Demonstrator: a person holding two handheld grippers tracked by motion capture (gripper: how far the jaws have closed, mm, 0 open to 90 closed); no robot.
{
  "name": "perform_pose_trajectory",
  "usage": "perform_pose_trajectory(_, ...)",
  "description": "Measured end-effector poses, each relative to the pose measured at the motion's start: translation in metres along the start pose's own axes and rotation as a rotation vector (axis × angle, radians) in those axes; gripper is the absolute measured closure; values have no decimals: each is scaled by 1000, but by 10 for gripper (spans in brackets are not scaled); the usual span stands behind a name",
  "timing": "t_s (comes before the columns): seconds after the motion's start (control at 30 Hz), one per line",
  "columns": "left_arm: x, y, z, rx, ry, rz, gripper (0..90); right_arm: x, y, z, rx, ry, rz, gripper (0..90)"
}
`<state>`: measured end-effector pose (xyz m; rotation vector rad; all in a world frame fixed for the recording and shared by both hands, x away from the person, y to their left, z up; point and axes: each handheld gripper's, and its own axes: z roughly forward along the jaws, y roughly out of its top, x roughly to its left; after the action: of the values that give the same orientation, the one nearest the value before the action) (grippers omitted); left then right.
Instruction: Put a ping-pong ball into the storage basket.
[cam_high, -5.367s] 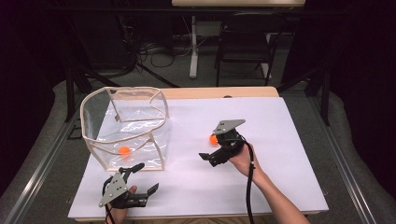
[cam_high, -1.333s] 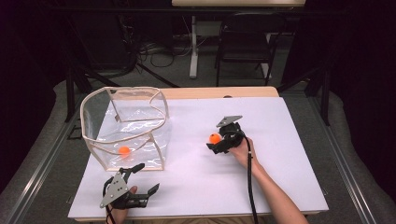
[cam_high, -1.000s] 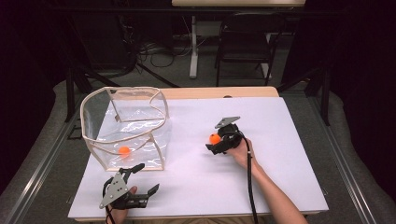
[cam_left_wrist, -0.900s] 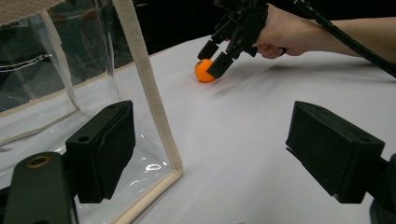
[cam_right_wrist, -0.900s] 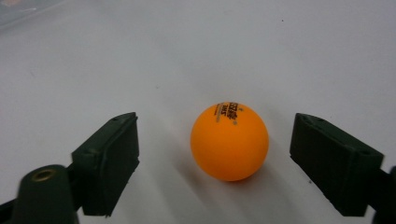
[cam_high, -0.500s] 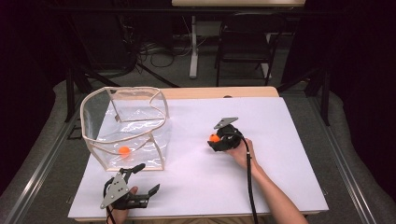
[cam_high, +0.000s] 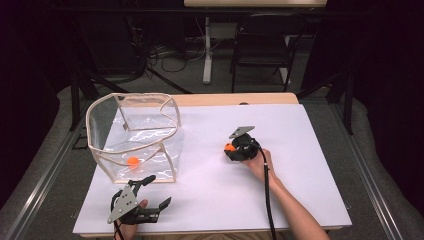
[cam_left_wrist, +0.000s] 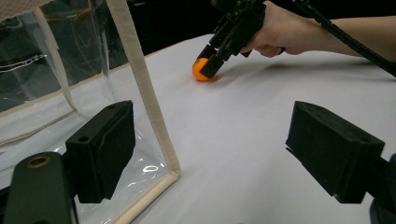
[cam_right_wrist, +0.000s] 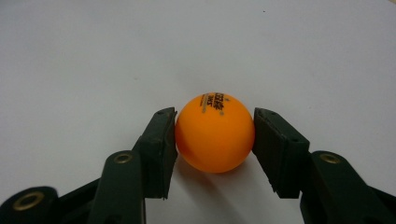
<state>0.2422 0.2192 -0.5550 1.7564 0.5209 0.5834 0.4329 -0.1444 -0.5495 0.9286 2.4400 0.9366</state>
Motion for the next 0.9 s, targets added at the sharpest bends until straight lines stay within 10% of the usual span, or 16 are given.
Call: perform_pose_trajectory(0.9,1,0,1,-1,-1,-5,155,5,9,-27,-60,-24,-46,507)
